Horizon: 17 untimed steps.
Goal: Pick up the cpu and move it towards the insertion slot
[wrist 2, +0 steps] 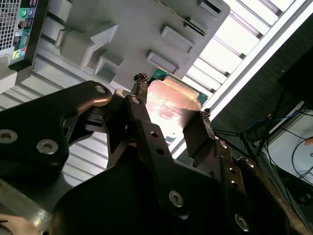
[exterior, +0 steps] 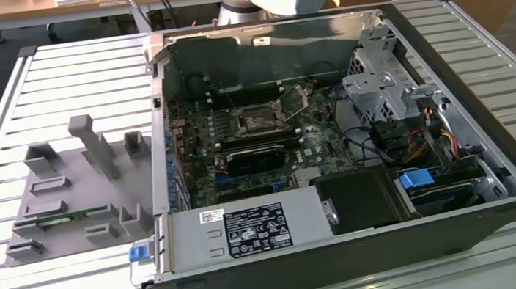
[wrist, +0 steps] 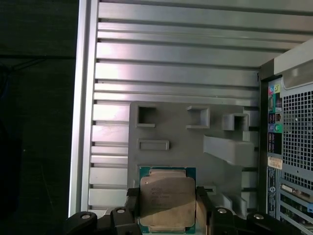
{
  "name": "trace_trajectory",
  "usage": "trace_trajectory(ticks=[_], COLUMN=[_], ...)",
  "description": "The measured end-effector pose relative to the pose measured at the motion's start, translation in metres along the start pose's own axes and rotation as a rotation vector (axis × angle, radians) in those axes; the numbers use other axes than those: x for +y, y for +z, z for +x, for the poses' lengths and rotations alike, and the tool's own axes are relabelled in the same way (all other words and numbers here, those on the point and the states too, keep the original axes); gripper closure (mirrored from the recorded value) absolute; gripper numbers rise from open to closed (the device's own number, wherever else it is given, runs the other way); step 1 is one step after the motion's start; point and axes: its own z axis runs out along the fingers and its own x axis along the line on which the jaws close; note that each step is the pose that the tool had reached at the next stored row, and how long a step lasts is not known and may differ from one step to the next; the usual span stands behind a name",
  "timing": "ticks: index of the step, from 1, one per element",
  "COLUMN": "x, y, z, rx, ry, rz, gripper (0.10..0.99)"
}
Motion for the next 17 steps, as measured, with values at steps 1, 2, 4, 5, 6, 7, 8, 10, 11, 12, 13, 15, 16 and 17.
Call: trace_trajectory(ticks=[1, 2, 4, 5, 6, 7, 8, 10, 11, 12, 13, 15, 16, 17], x=[0.0001, 0.0002, 0.0004, 0.0004, 0.0005, 0.0005, 0.0005, 0.0005, 0.0005, 0.0006, 0.0005, 0.0004, 0.0004, 0.0003], y=[-0.0021, -0.0041, -0.0081, -0.0100, -0.0110, -0.0110, -0.0110, -0.0110, -0.0111, -0.0111, -0.0110, -0.0109, -0.0108, -0.0107], z=[-0.0001, -0.0002, -0.0003, -0.0004, -0.0004, -0.0004, -0.0004, -0.0005, -0.0006, -0.0014, -0.0027, -0.0058, -0.0076, -0.0096], rx=[-0.0010, -0.0021, -0.0039, -0.0047, -0.0052, -0.0053, -0.0053, -0.0052, -0.0052, -0.0050, -0.0052, -0.0051, -0.0052, -0.0052], ry=[0.000, 0.000, 0.000, 0.000, 0.000, 0.000, 0.000, 0.000, 0.000, 0.000, 0.000, 0.000, 0.000, 0.000], rz=[0.000, 0.000, 0.000, 0.000, 0.000, 0.000, 0.000, 0.000, 0.000, 0.000, 0.000, 0.000, 0.000, 0.000], gripper=[0.545, 0.545, 0.545, 0.545, 0.545, 0.545, 0.545, 0.545, 0.545, 0.545, 0.545, 0.545, 0.545, 0.545])
